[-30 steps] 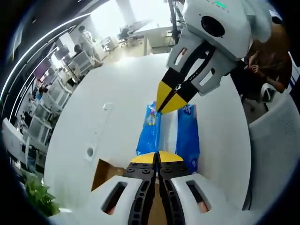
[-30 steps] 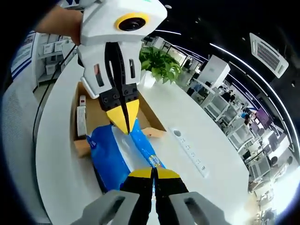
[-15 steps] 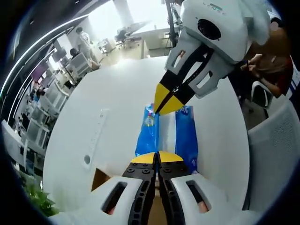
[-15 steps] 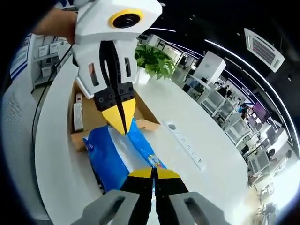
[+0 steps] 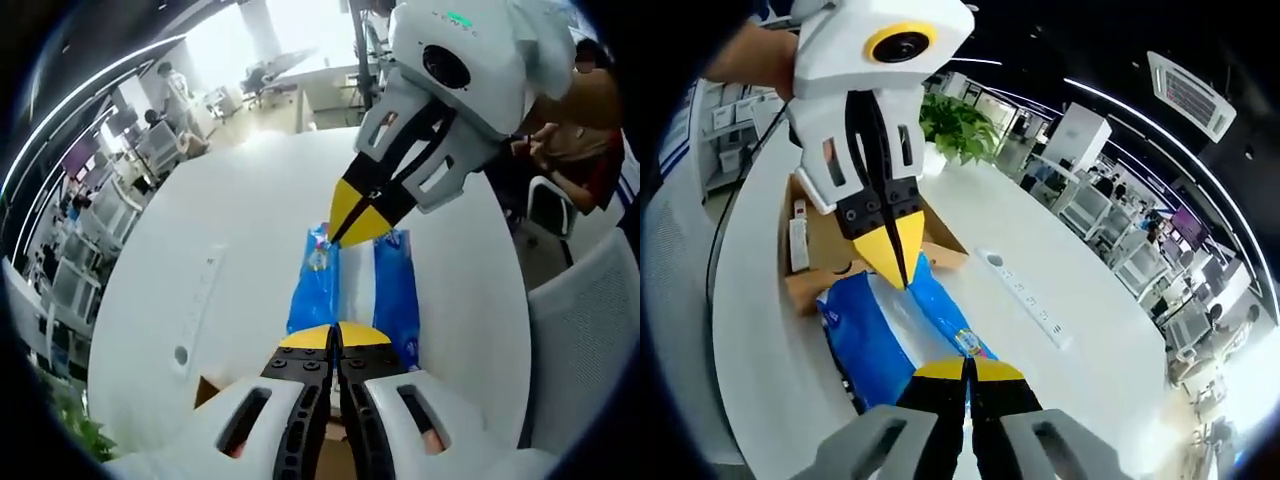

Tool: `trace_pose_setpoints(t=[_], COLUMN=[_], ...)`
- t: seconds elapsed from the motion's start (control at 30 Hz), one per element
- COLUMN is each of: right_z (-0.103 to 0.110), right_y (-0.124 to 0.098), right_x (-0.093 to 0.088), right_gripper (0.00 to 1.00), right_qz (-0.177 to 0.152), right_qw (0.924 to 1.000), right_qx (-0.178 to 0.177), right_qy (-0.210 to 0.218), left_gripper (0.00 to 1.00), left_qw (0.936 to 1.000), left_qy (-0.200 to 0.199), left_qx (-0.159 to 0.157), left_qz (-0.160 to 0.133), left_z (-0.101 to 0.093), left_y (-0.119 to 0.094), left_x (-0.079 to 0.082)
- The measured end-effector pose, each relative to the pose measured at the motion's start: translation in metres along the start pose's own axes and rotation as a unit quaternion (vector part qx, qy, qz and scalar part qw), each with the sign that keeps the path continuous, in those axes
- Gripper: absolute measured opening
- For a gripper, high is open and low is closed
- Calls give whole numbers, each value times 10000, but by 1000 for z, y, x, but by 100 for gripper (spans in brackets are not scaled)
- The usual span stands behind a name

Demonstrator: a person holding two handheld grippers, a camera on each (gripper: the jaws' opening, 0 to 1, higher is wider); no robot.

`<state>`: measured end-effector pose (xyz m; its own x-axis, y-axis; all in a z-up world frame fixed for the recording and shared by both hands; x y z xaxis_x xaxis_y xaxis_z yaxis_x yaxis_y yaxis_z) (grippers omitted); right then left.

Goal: Operate the shoe box by opening the lid, removing the specified soft item, and placing it in the target area until the item is outside and the box remains undamaged.

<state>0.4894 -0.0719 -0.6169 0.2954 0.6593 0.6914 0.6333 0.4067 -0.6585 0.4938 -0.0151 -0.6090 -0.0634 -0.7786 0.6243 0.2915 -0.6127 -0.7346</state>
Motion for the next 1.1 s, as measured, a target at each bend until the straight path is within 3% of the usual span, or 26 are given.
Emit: trace_pose_setpoints(t=[0.33, 1.1], right_z=[-10, -23], right_y=[-9, -24], right_x=[-16, -46], right_gripper=[0, 0], right_qz=[52, 165], right_qw=[9998, 9984], right_qx=[-123, -343], right_qy=[167, 418], left_gripper=[0, 0], left_qw=[9999, 9992], left_qy=[61, 145], left_qx=[-122, -326], left_qz=[-97, -200], left_z=[-5, -21], left_y=[14, 39], left_x=[17, 37])
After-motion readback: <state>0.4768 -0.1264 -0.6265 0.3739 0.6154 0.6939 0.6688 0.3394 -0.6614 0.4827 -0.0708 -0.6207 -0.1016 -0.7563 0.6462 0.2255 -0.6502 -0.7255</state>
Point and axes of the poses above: the point that each gripper's makers call its tool centre point, and the gripper's own axes: y roughly forward along the fingers, z roughly to its left, x roughly out of its top, the point moved 1 cm from there along -y, roughly backward along the fingers, and after that the axes turned 6 degrees about x, right-handed, at the moved point
